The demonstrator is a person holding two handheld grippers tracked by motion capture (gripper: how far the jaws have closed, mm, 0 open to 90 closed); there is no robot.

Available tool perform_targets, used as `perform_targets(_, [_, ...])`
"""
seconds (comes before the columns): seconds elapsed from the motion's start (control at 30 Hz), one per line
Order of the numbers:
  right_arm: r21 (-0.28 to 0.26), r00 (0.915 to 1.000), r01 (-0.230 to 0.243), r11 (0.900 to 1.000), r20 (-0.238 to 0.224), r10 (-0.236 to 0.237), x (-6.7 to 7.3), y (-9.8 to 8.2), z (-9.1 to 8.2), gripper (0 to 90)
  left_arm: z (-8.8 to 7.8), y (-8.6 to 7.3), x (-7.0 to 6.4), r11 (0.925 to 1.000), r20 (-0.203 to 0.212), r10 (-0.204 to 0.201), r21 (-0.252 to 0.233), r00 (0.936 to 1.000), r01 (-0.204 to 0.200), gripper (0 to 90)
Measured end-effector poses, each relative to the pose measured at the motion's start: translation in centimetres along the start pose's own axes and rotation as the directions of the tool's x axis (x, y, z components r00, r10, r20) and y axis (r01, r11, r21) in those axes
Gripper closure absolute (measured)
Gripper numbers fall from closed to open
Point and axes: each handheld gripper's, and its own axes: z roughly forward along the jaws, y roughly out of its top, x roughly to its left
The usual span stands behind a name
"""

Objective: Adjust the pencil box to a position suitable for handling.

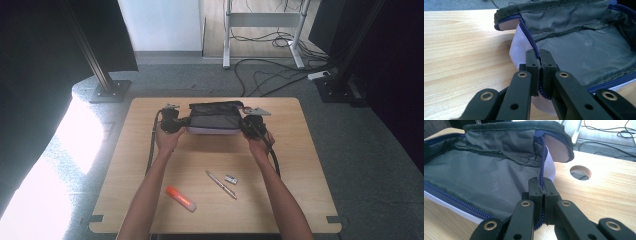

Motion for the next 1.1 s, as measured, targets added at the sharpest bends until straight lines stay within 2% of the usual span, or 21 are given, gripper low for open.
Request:
perform_targets(0.4, [-0.012,0.9995,0.026,1.0,-0.015,-0.026,1.0,0.0,-0.8,86.8,-1.2,-0.4,0.3,0.9999,0.01,0.003,-0.01,0.9999,-0.003,87.7])
perform_targets(0.9, [-0.028,0.9984,0.043,0.999,-0.036,-0.044,2.4,-0.6,-2.0,86.8,-3.6,-1.4,0.0,0.9986,0.007,0.043,-0.031,0.999,-0.043,87.7])
perform_targets(1.1, [-0.03,0.9973,0.06,0.998,-0.04,-0.061,2.9,-1.0,-2.6,86.8,-4.0,-1.8,-0.1,0.9985,0.015,0.044,-0.034,0.9989,-0.044,87.7])
